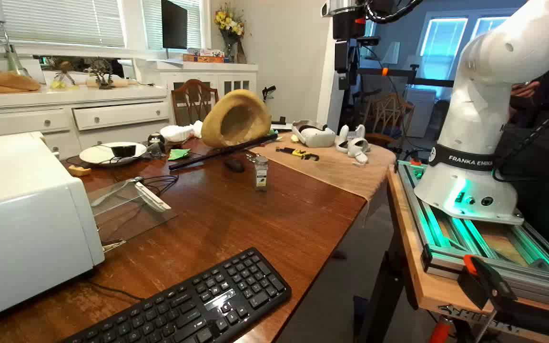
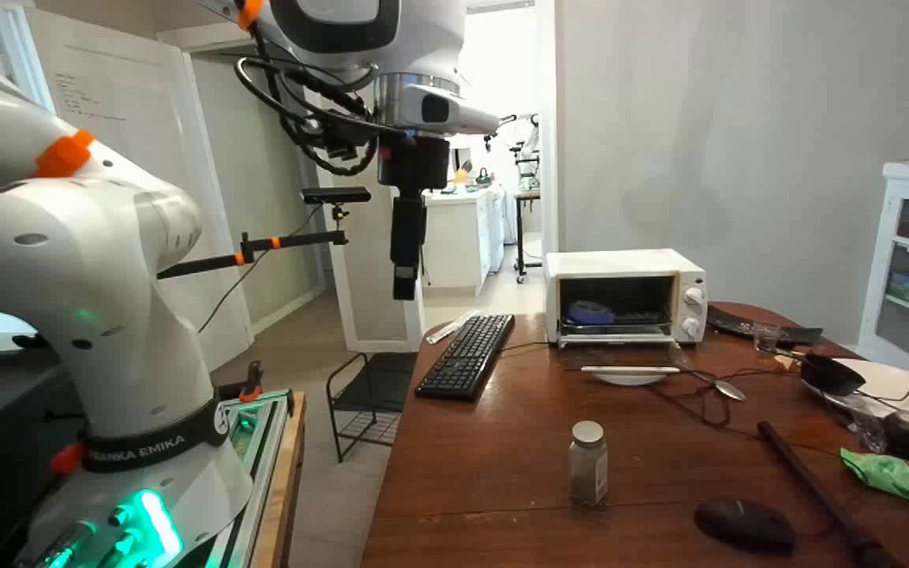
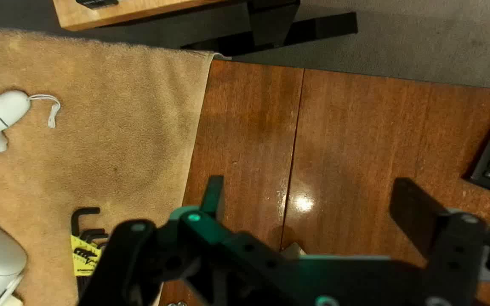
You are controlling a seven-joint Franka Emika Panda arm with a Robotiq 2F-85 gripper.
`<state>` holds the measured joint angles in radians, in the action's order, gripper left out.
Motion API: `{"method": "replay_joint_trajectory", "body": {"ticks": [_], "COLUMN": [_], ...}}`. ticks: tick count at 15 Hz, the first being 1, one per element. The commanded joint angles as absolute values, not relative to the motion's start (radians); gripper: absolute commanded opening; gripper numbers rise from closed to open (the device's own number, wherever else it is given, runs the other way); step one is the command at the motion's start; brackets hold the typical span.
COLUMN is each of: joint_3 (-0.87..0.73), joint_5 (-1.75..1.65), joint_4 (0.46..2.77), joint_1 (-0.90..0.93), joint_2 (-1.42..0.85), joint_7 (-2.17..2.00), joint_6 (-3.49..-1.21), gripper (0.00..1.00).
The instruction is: Take the masking tape and the roasting rack out of the oven
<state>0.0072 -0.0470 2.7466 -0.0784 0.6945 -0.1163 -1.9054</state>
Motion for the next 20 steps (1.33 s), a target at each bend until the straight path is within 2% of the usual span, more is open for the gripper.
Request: {"method": "replay_joint_trajectory", "body": {"ticks": [1,12,20], "joint_3": [0.005,0.005,0.102], "joint_5": [-0.048,-0.048,0.081], "joint_4": [2.745,2.745,2.594], "joint_1": [-0.076,-0.076,-0.021], "joint_2": [0.694,0.694,0.375], "joint_7": [-0.117,-0.117,-0.337], "joint_6": [-1.904,-1.904,-2.212], "gripper": [1.00,1.00,1.00]}}
